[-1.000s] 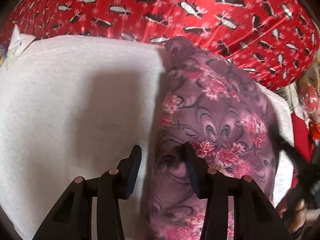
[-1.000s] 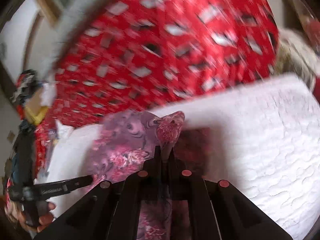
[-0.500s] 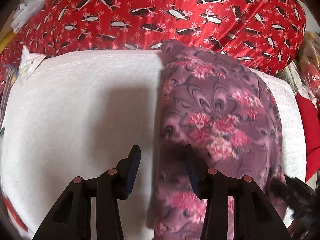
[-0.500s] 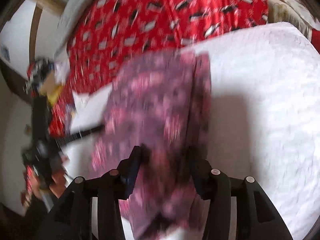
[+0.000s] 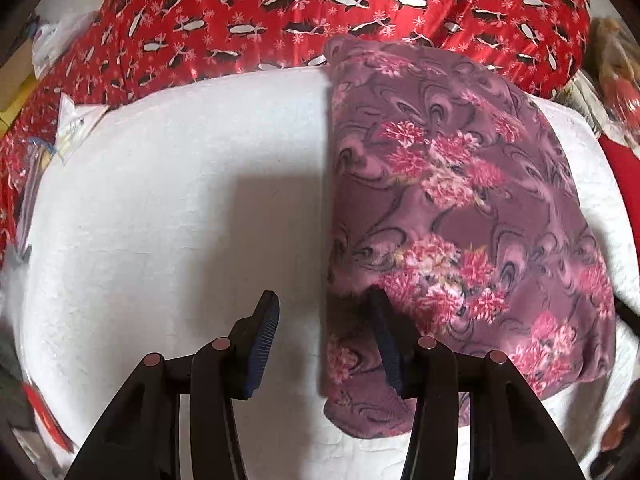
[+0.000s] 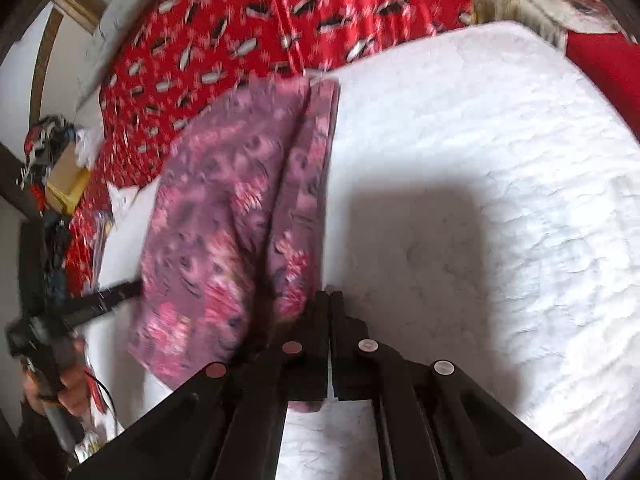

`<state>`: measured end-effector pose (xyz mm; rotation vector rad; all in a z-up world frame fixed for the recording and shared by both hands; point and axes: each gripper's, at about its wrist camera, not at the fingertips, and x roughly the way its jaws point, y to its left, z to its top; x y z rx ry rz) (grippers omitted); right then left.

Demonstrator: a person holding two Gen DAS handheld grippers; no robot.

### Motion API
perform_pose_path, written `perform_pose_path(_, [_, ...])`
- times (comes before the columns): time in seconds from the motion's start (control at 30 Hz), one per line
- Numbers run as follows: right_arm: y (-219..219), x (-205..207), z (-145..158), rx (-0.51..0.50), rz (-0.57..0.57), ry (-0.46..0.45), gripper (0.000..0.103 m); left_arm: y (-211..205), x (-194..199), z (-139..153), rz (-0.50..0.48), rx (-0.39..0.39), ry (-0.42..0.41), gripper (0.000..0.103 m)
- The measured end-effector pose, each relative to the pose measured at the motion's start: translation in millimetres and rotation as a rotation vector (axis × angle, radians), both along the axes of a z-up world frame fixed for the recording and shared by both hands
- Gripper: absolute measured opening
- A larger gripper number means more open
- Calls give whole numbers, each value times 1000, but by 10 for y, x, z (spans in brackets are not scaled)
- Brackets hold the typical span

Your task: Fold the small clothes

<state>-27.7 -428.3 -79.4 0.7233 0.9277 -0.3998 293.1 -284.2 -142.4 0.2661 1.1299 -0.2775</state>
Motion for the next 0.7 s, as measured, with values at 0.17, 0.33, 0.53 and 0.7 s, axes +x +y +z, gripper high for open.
perform_pose_path(0.17, [45,41,212,72,-34,-141,51,6,-36,39,15,-4,12,47])
perform_pose_path(0.33, [300,107,-27,-1,76,28,6,121,-41,63,19,-42,36,46])
perform_pose_path(0.53, [318,29,-59,-19,87,28,8,282,-34,-95,13,-57,88,50])
perform_pose_path(0.7, [170,140,136,-21,59,3,19,476,204,82,7,-207,147,50])
